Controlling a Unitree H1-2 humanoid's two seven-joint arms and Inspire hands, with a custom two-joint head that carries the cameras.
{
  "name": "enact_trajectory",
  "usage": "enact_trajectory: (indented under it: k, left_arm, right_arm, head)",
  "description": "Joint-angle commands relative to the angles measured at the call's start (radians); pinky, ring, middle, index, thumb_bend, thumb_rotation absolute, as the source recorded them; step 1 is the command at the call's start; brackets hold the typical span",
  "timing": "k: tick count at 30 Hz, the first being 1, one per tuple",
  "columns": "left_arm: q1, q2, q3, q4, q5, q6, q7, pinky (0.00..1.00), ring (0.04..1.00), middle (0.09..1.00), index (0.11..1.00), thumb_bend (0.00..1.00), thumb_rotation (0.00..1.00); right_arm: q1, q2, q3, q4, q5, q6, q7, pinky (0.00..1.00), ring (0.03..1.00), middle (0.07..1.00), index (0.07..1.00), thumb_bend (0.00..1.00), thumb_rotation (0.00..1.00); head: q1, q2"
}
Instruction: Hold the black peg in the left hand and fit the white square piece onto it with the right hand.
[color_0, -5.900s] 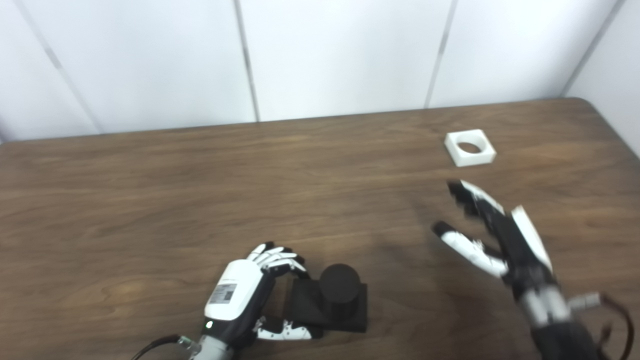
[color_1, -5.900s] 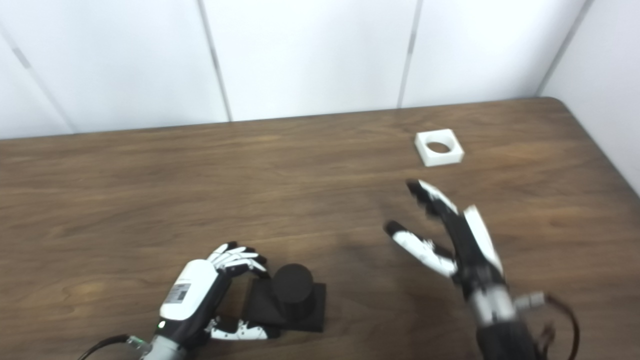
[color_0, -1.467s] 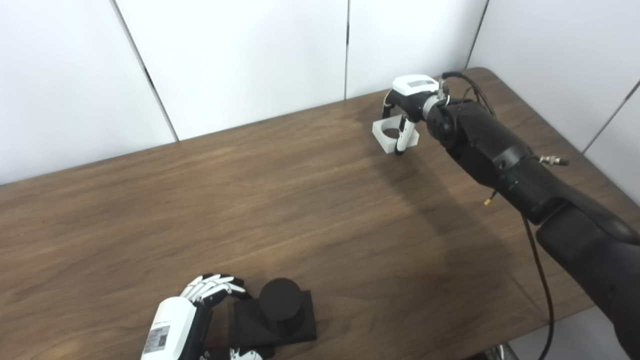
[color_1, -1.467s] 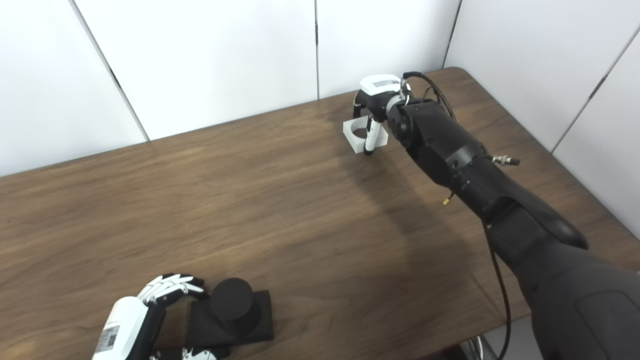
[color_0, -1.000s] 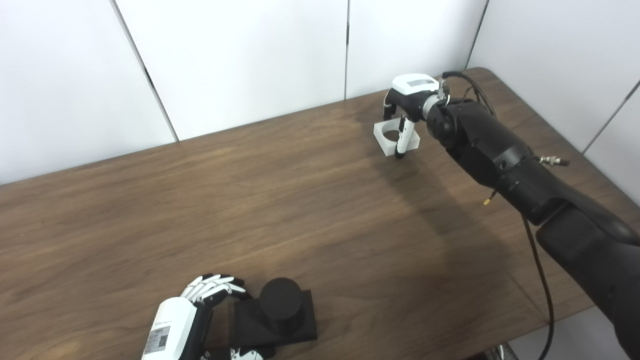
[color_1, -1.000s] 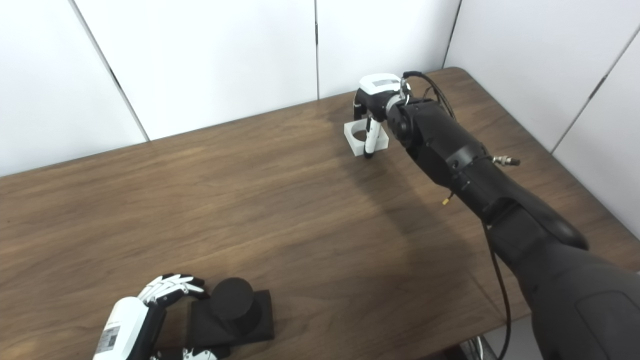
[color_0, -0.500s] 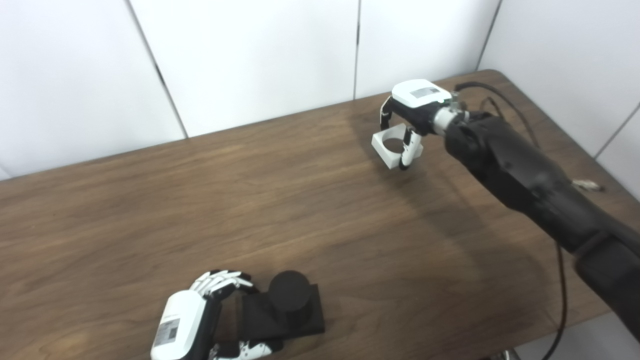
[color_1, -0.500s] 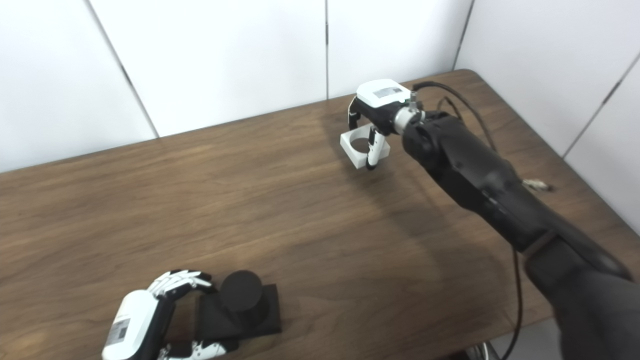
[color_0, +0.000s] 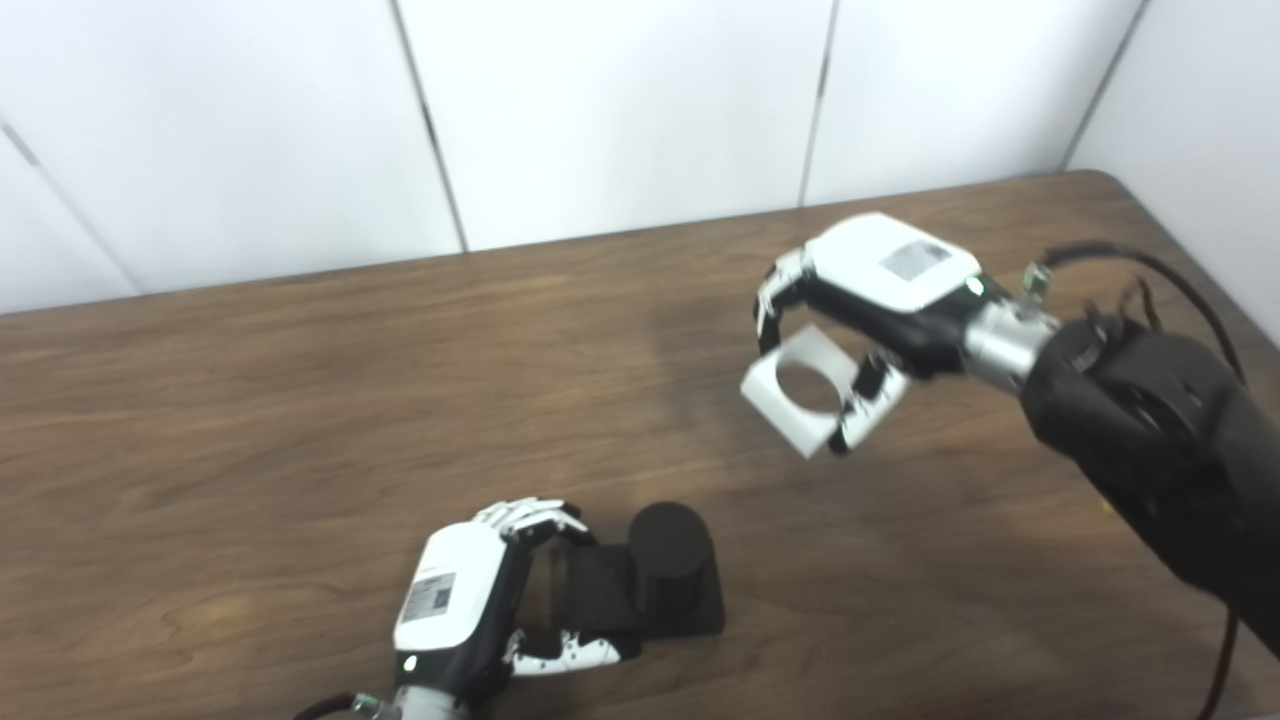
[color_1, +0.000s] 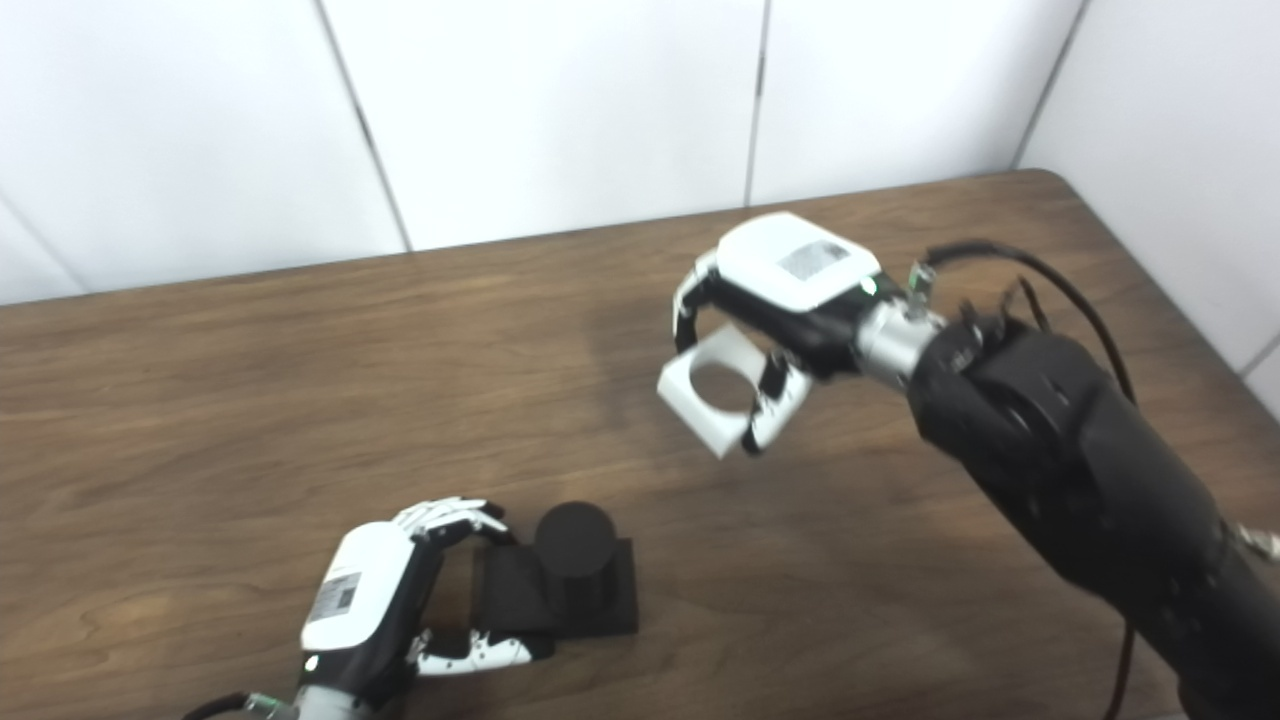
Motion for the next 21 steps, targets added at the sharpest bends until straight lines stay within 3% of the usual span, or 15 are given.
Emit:
enact_trajectory:
  k: [1,10,21]
  left_arm:
    - [-0.002,-0.011,-0.016,0.006,-0.004,0.034,-0.051,0.84,0.818,0.766,0.485,0.52,0.04]
    - [-0.022,-0.017,-0.035,0.01,0.032,0.074,-0.068,0.84,0.814,0.76,0.485,0.52,0.04]
    - [-0.044,0.009,-0.068,0.017,0.138,0.101,-0.108,0.83,0.814,0.763,0.486,0.52,0.05]
  right_arm:
    - [-0.024,0.008,-0.016,-0.065,0.001,0.006,0.019,0.89,0.838,0.744,0.484,0.52,0.13]
    - [-0.009,0.104,0.006,-0.198,-0.012,0.012,0.136,0.89,0.828,0.737,0.483,0.52,0.13]
    - [-0.026,0.208,-0.001,-0.26,-0.028,0.026,0.252,0.91,0.846,0.736,0.483,0.52,0.13]
  head:
    - [0.007,0.007]
    - [0.034,0.038]
    - [0.041,0.054]
